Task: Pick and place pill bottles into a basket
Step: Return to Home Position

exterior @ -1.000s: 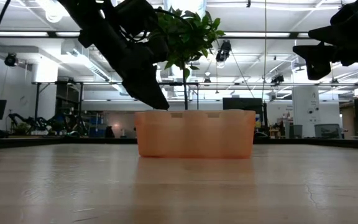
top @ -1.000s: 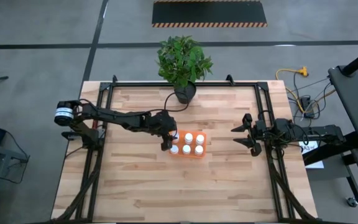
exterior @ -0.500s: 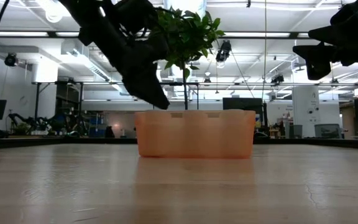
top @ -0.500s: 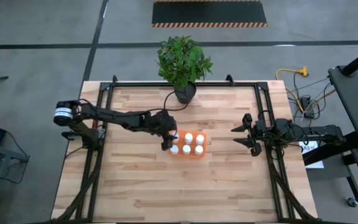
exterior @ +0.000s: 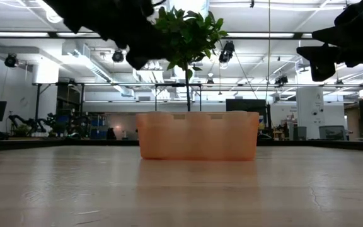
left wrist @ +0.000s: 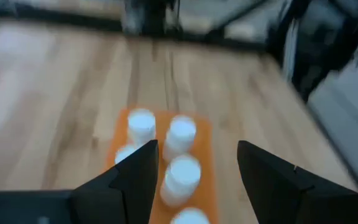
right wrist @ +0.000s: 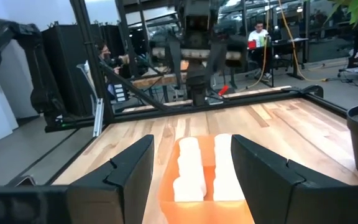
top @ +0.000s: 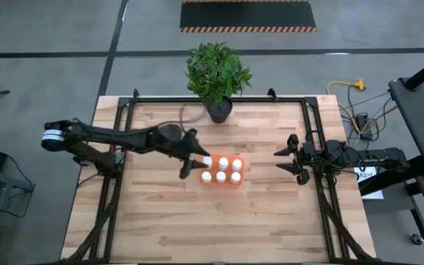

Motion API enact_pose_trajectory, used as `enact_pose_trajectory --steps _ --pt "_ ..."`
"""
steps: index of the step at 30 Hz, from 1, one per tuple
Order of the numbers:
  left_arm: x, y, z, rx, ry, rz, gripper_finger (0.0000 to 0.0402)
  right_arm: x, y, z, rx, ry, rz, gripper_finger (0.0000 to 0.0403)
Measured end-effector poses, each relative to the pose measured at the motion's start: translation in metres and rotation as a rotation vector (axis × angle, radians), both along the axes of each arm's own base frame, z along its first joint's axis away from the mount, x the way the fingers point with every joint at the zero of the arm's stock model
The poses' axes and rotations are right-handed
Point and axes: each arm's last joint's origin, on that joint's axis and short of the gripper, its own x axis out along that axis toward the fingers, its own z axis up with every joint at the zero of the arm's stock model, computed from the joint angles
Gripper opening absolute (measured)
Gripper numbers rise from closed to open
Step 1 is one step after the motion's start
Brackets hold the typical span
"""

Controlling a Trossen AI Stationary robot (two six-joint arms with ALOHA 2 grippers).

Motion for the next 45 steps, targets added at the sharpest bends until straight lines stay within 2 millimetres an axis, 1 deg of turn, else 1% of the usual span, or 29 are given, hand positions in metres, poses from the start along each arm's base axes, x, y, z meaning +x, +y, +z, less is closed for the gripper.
enact_pose_trajectory --steps 2,5,8,13,17,22,27,33,35,38,43,45 --pt "-0.011 -0.001 0.005 -0.009 -0.079 0.008 0.02 0.0 0.0 0.0 0.0 0.002 0.004 0.0203" --pt "-0.031 -0.003 0.005 -0.009 -0.131 0.005 0.02 0.0 0.0 0.0 -0.001 0.005 0.003 0.0203" --pt "-0.051 -0.003 0.012 -0.02 -0.206 0.02 0.02 0.001 0.0 -0.001 -0.001 0.008 0.001 0.0203" --pt "-0.083 -0.002 0.013 -0.084 -0.266 0.173 0.02 0.001 0.0 -0.001 -0.001 0.014 0.001 0.0203" --pt "-0.103 -0.003 0.015 -0.084 -0.337 0.192 0.02 0.001 0.0 -0.001 0.0 0.015 0.001 0.0203" --pt "-0.124 -0.004 0.018 -0.112 -0.414 0.203 0.02 0.001 0.0 -0.001 -0.001 0.015 0.002 0.0203" --pt "-0.142 -0.004 0.009 -0.15 -0.458 0.232 0.02 0.001 0.0 -0.001 -0.001 0.015 0.002 0.0203" --pt "-0.158 -0.004 -0.012 -0.186 -0.494 0.292 0.02 0.001 0.0 -0.001 -0.001 0.015 0.002 0.0203" --pt "-0.165 -0.004 -0.016 -0.206 -0.518 0.293 0.02 0.001 0.0 -0.001 0.0 0.015 0.002 0.0203" --pt "-0.178 -0.005 -0.013 -0.208 -0.608 0.283 0.02 0.001 0.0 -0.001 -0.001 0.015 0.002 0.0203" --pt "-0.198 -0.006 -0.015 -0.214 -0.724 0.297 0.02 0.001 0.0 -0.001 -0.001 0.015 0.002 0.0203" --pt "-0.205 -0.006 -0.018 -0.214 -0.744 0.32 0.02 0.001 0.0 -0.001 0.0 0.015 0.002 0.0203"
